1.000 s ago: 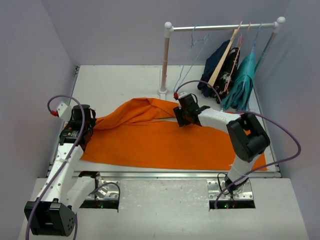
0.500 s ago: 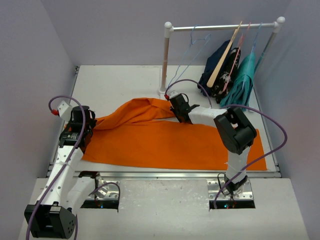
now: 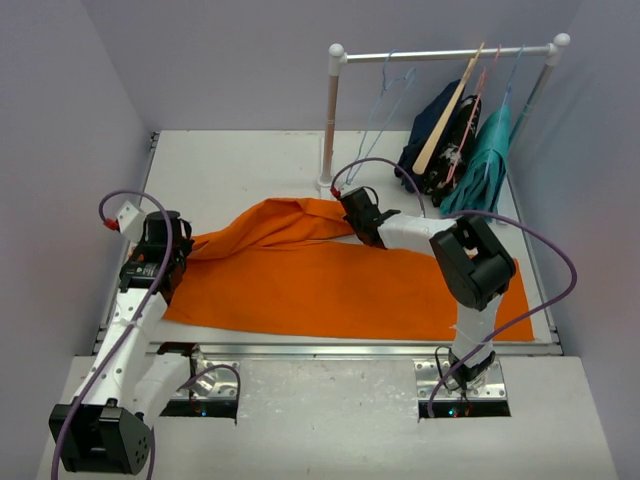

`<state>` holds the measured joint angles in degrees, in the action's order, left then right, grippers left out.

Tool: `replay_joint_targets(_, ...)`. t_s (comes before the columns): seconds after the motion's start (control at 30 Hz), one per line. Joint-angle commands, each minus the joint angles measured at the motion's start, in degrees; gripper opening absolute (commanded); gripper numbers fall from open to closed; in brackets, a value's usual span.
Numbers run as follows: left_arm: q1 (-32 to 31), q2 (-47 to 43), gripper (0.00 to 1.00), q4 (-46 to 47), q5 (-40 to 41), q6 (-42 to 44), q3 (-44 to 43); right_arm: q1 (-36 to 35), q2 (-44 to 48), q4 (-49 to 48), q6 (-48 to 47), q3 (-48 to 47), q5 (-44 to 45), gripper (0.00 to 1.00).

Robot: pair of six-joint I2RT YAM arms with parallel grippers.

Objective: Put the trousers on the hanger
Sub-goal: Fold the trousers at the center of the board.

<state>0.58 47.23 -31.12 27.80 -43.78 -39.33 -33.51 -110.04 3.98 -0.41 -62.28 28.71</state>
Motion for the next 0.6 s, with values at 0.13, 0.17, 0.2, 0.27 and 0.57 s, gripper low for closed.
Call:
replay_joint_targets(0.13, 0.33, 3.11, 0.00, -0.13, 2.55, -2.25, -5.64, 1.24, 9.07, -1.12, -8.63, -3.79, 7.90, 0.00)
replay_joint_targets(0.17, 0.30, 3.38, 0.00, -0.53, 2.88, -2.54, -6.29, 1.35, 10.53, -1.05, -9.90, -3.89, 8.84, 0.00)
replay_joint_targets(0.2, 0.34, 3.35, 0.00, -0.69, 3.07, -2.62, -6.53, 1.39, 11.94, -0.62, -10.65, -3.82, 9.35, 0.00)
replay_joint_targets(0.27, 0.38, 3.14, 0.00, -0.93, 3.31, -2.66, -6.97, 1.43, 14.25, 0.31, -11.97, -3.73, 10.12, 0.00)
replay_joint_targets(0.57, 0.38, 0.69, 0.00, -3.10, 4.70, -1.76, -10.08, 0.09, 28.45, 13.91, -10.40, -5.04, 15.69, 0.00)
